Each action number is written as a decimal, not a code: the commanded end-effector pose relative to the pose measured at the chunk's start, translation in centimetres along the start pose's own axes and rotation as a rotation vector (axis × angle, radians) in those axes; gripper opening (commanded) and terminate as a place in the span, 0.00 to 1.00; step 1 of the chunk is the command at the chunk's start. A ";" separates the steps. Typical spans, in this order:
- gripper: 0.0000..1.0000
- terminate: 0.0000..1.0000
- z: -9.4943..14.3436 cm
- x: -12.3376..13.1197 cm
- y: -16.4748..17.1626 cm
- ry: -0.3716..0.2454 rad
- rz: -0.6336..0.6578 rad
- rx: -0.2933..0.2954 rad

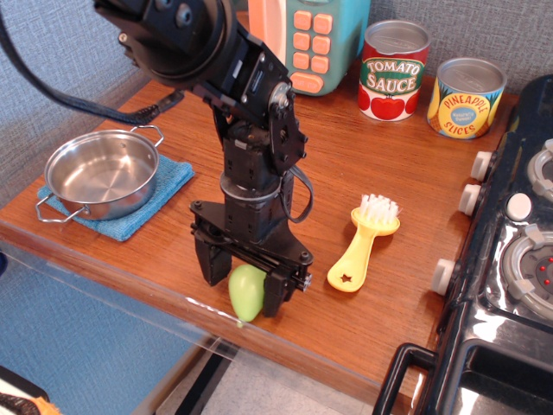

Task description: Move the pear and place into bowl

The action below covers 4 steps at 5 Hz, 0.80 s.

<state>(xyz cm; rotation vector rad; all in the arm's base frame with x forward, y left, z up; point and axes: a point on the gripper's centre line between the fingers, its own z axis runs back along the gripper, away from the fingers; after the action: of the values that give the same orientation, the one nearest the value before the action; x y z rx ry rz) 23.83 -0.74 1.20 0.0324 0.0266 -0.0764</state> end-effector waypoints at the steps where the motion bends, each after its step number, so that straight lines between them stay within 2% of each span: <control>1: 0.00 0.00 0.5 0.5 0.1 -0.021 -0.009 0.000; 2: 0.00 0.00 1.9 1.0 -0.1 -0.047 -0.009 -0.015; 3: 0.00 0.00 6.5 3.3 1.4 -0.156 0.049 -0.069; 4: 0.00 0.00 9.3 4.7 6.3 -0.226 0.187 -0.074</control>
<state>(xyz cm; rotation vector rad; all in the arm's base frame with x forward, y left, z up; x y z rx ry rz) 29.07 4.73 9.03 -0.0528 -0.1563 0.1236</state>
